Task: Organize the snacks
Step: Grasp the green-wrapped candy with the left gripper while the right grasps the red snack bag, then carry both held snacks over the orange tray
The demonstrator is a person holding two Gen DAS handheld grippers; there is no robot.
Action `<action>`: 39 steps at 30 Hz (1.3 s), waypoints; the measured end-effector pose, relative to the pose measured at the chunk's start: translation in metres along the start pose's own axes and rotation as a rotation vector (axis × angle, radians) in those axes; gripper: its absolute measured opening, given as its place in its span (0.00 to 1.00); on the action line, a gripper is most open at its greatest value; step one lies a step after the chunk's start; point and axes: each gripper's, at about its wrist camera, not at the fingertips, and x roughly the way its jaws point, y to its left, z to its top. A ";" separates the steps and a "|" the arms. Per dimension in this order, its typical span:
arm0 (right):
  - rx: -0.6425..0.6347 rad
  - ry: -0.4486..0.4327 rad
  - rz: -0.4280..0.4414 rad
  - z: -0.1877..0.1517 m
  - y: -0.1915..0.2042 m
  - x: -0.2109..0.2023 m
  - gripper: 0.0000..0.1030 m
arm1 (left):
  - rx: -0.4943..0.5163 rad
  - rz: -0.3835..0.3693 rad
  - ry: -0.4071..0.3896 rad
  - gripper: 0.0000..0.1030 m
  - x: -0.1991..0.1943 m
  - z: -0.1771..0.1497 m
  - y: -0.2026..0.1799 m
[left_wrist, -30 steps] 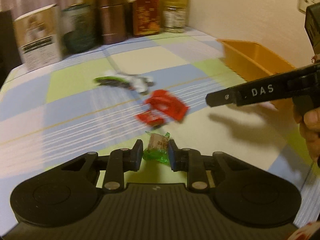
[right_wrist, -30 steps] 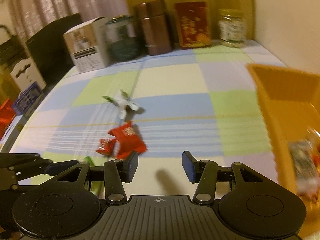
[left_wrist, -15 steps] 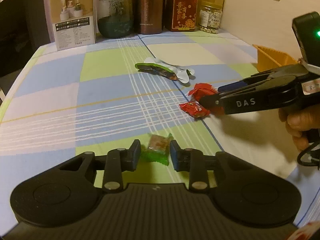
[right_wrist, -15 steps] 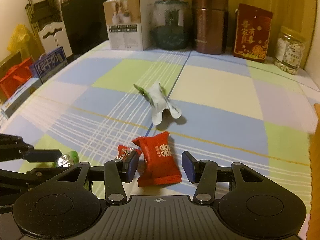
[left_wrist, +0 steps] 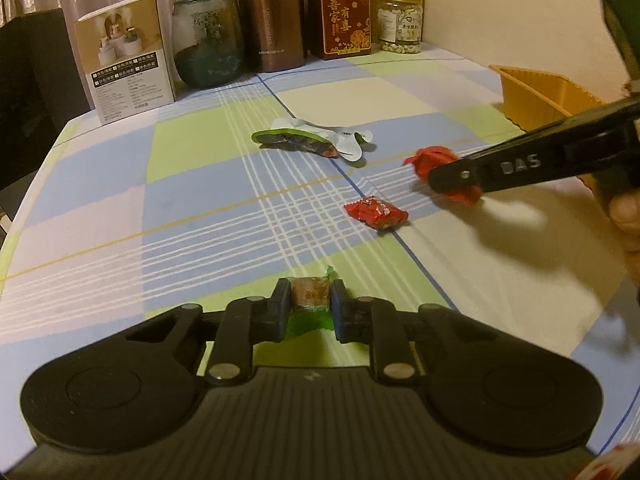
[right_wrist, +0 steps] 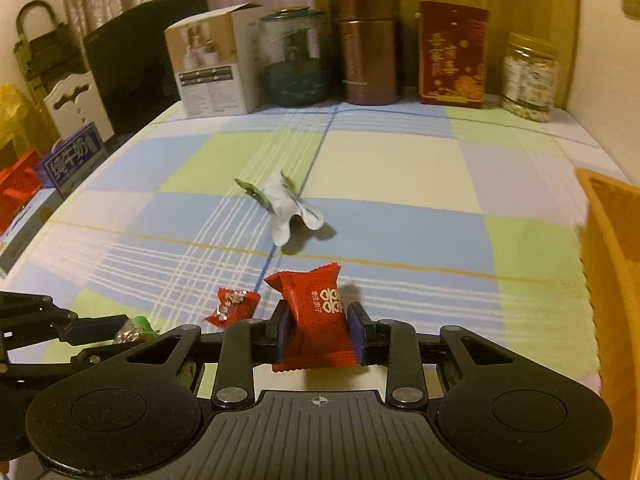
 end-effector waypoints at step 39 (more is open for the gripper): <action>0.275 -0.173 -0.184 -0.074 0.000 -0.261 0.30 | -0.158 -0.140 -0.134 0.18 -0.183 0.023 -0.119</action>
